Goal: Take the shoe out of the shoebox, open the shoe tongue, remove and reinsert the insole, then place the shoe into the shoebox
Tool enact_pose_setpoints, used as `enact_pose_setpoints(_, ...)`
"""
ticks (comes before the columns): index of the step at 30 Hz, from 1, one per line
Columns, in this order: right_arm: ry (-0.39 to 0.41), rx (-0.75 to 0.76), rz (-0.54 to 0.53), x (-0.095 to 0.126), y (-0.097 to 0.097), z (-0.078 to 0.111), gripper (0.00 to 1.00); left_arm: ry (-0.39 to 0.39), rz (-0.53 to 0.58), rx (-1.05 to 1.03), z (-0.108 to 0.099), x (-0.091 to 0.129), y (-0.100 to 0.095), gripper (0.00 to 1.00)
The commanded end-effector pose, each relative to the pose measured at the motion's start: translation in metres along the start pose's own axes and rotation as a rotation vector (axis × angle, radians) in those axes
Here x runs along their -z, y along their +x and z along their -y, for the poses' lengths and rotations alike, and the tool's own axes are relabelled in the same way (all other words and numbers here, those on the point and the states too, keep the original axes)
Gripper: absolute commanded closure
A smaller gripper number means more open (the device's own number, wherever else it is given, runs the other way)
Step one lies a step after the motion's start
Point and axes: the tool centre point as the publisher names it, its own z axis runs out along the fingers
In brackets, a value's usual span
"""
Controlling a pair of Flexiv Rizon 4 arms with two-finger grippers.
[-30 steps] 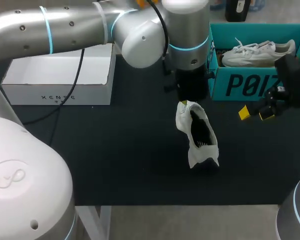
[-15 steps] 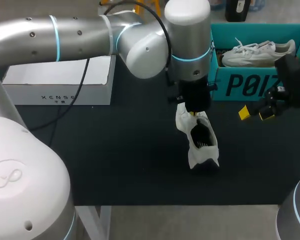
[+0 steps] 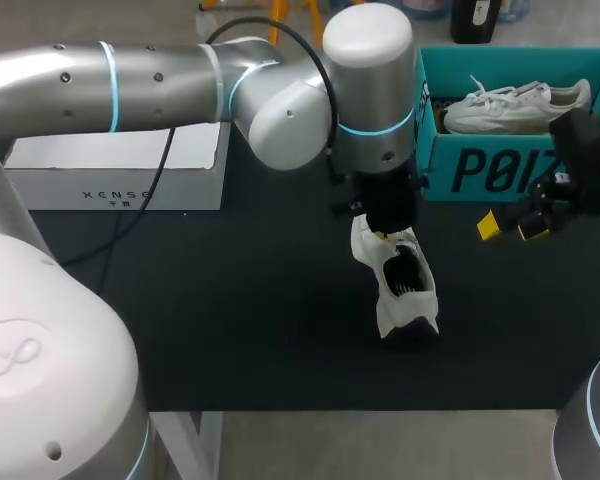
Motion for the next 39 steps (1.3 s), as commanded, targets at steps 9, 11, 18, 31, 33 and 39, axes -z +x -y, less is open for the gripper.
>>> enact_pose_setpoints(9, 0.000, -0.001, 0.003, -0.001, 0.000, 0.000, 0.00, -0.008, 0.007, 0.010, 0.011, 0.013, 0.016, 1.00)
enact_pose_setpoints(11, 0.000, -0.001, 0.003, -0.001, 0.000, 0.000, 0.00, -0.007, 0.005, 0.012, 0.009, 0.012, 0.015, 1.00)
enact_pose_setpoints(18, 0.000, -0.001, 0.003, -0.001, 0.000, 0.000, 0.00, -0.023, -0.014, -0.004, 0.000, 0.012, 0.001, 1.00)
enact_pose_setpoints(31, 0.000, -0.001, 0.003, -0.001, 0.000, 0.000, 0.00, -0.026, -0.017, -0.052, 0.003, 0.012, -0.023, 1.00)
enact_pose_setpoints(33, 0.000, -0.001, 0.003, -0.001, 0.000, 0.000, 0.00, -0.032, -0.013, -0.043, 0.003, 0.015, -0.018, 1.00)
enact_pose_setpoints(39, 0.000, -0.001, 0.003, -0.001, 0.000, 0.000, 0.00, -0.022, -0.013, -0.024, 0.008, 0.014, -0.006, 1.00)
